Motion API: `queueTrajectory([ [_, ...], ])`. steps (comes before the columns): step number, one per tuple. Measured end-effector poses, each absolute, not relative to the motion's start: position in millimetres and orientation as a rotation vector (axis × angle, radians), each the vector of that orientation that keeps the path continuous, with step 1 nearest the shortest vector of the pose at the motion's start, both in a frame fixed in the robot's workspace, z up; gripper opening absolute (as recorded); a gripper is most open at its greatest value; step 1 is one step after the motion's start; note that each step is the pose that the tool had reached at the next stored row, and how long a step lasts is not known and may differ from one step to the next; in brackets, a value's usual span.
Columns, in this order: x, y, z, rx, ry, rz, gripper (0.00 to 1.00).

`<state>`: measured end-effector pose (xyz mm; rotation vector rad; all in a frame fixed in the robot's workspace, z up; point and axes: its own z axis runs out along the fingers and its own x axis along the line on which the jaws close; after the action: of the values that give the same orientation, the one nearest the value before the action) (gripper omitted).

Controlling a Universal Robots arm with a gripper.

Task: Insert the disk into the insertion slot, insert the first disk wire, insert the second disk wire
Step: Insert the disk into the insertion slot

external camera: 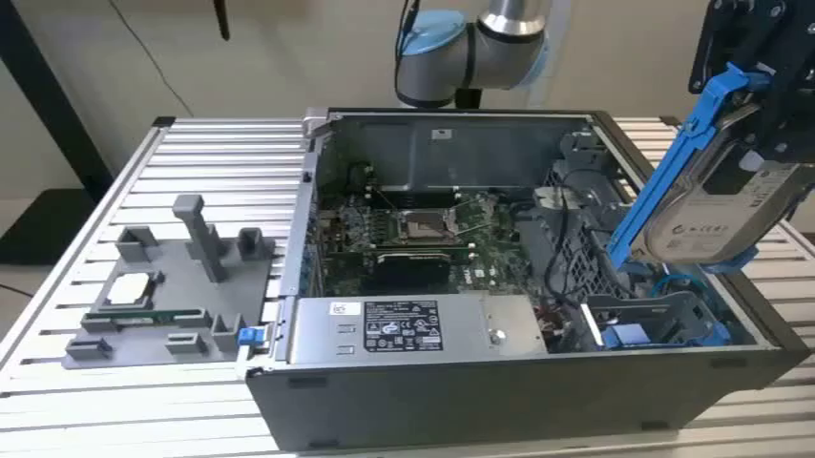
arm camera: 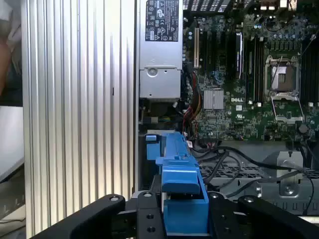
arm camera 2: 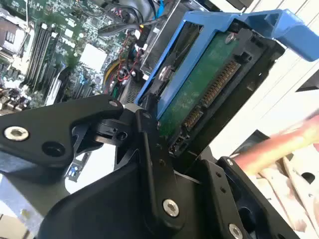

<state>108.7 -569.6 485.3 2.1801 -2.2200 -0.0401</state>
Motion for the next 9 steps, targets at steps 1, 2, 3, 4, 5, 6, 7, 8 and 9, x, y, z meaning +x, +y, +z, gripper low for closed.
queueTrajectory([
  [1,108.7,-569.6,485.3,2.180,-2.220,-0.040,0.00],
  [2,108.7,-569.6,485.4,2.180,-2.220,-0.040,0.00],
  [3,108.7,-569.6,485.5,2.180,-2.220,-0.040,0.00],
  [4,108.7,-569.6,485.5,2.180,-2.220,-0.040,0.00],
  [5,108.7,-569.6,485.6,2.180,-2.220,-0.040,0.00],
  [6,108.7,-569.6,485.6,2.180,-2.220,-0.040,0.00],
  [7,108.7,-569.6,485.6,2.180,-2.220,-0.040,0.00],
  [8,108.7,-569.6,485.6,2.180,-2.220,-0.040,0.00],
  [9,108.7,-569.6,485.5,2.180,-2.220,-0.040,0.00],
])
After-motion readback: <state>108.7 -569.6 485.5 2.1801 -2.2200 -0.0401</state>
